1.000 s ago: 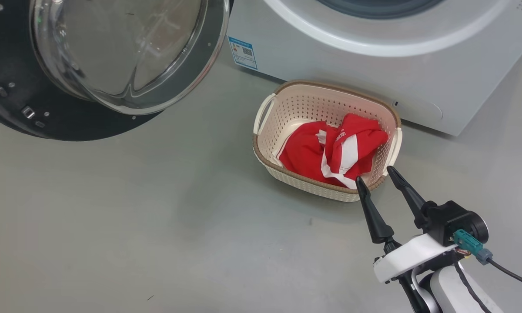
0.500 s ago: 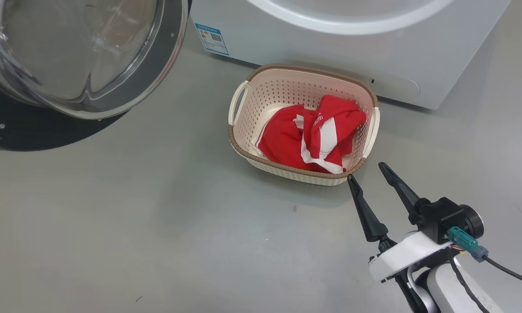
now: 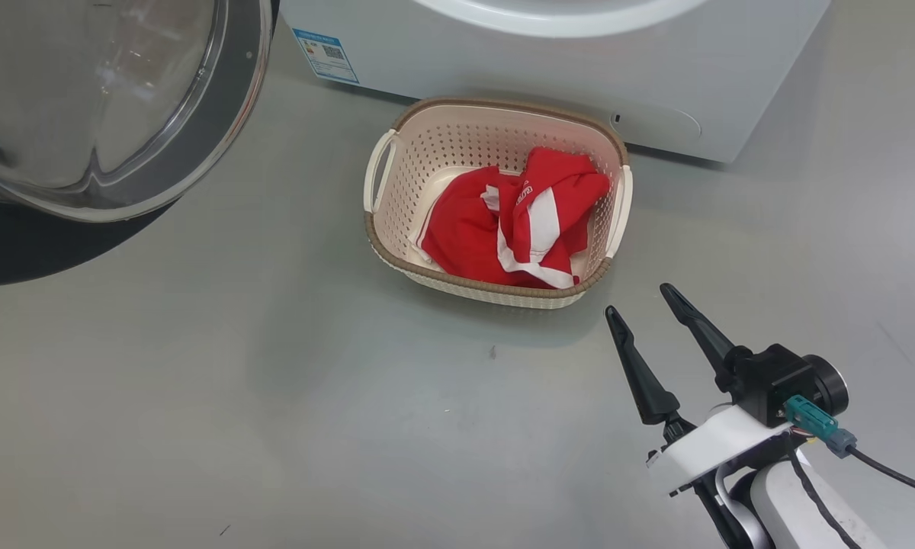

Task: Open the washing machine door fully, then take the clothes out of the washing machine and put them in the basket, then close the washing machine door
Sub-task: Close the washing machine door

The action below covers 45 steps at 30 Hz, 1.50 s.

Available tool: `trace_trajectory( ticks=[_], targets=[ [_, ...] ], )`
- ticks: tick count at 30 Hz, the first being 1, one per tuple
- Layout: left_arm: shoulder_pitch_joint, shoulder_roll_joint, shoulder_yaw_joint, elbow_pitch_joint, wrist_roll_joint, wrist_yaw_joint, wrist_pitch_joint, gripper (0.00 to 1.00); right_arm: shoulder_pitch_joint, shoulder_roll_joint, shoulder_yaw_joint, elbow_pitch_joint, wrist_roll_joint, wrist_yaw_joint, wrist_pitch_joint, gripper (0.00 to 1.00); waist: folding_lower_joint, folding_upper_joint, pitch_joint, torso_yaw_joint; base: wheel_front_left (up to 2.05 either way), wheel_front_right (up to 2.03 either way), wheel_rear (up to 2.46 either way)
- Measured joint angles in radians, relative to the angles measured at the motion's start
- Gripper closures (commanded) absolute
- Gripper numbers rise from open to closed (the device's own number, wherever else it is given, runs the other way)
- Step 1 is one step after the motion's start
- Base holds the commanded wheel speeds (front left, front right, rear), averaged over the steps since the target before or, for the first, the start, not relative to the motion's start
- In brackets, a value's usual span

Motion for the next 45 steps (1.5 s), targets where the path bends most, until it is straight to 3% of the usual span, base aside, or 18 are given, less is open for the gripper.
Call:
trace_trajectory(
  ticks=[7, 11, 24, 45],
  targets=[
    [-0.072, -0.005, 0.064, 0.114, -0.051, 0.0, 0.009, 1.0, -0.001, -0.009, -0.009, -0.009, 0.0, 0.0, 0.0, 0.0, 0.0, 0.0, 0.008, -0.02, 0.0, 0.0, 0.0],
    [-0.113, -0.017, 0.048, 0.167, -0.05, 0.0, 0.025, 1.0, 0.0, -0.011, -0.01, -0.01, 0.0, 0.0, 0.001, 0.0, 0.0, 0.0, 0.01, -0.022, 0.0, 0.0, 0.0],
    [-0.157, 0.023, 0.026, 0.29, 0.007, 0.0, 0.044, 1.0, 0.0, -0.013, -0.01, -0.027, 0.0, 0.0, 0.009, 0.0, 0.0, 0.0, 0.012, -0.029, 0.0, 0.0, 0.0],
    [-0.219, 0.073, -0.03, 0.386, 0.028, 0.0, 0.115, 1.0, 0.0, -0.041, -0.023, -0.058, -0.009, -0.014, 0.026, 0.0, 0.0, 0.0, 0.035, -0.041, 0.0, 0.0, 0.0]
  ],
)
